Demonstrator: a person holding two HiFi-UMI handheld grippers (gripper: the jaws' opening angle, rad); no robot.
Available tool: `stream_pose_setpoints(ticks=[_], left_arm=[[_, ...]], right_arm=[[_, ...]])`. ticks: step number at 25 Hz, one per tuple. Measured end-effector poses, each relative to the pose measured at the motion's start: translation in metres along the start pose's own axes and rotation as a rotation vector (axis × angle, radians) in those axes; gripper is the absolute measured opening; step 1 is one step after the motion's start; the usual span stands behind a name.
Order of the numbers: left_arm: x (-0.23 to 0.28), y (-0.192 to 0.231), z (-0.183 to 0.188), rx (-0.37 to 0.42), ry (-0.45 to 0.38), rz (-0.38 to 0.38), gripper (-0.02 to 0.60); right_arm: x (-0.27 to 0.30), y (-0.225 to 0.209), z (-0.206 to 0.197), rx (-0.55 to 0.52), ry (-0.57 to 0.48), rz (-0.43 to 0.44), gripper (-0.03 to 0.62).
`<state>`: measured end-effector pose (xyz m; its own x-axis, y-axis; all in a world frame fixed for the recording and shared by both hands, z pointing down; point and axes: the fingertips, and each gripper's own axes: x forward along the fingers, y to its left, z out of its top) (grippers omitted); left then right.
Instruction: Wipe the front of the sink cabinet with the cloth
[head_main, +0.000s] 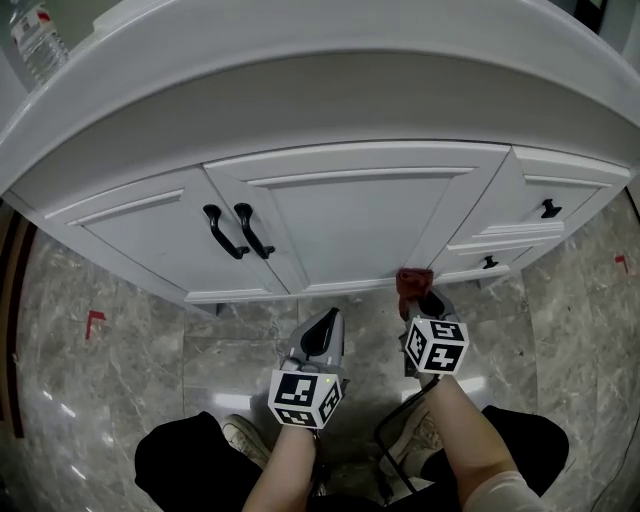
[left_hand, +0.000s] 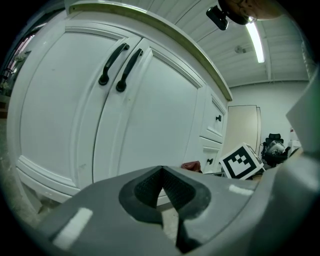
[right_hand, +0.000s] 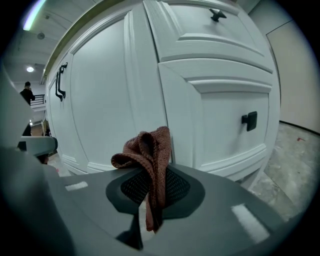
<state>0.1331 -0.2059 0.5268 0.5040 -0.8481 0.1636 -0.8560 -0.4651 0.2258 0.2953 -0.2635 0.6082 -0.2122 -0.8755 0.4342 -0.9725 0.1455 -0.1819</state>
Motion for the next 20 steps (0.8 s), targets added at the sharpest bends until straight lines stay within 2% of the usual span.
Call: stream_pose_setpoints(ticks=[4,10,16,20], left_arm=[[-0.007,0.001,0.006,0.002,-0.005,0.002,0.0],[-0.044,0.033,0.031,0.007,-0.042,0.06,0.0],[-0.114,0.061,0.085,0.063,-0.137,0.114,0.0],[-0.166,0.061,0.103,0.081,-0.184,0.125,0.0]], right_arm=[[-0.009,0.004,-0.002,0.015,0.009,-0.003,0.078],[-0.026,0.059,0.0,-0.02,-0.007,0.061,0.078],[-0.071,0.131,0.036,-0.044,-0.134,0.109,0.078],[-0.115,0.175,0.05,-0.09,-0.212,0.131,0.078]])
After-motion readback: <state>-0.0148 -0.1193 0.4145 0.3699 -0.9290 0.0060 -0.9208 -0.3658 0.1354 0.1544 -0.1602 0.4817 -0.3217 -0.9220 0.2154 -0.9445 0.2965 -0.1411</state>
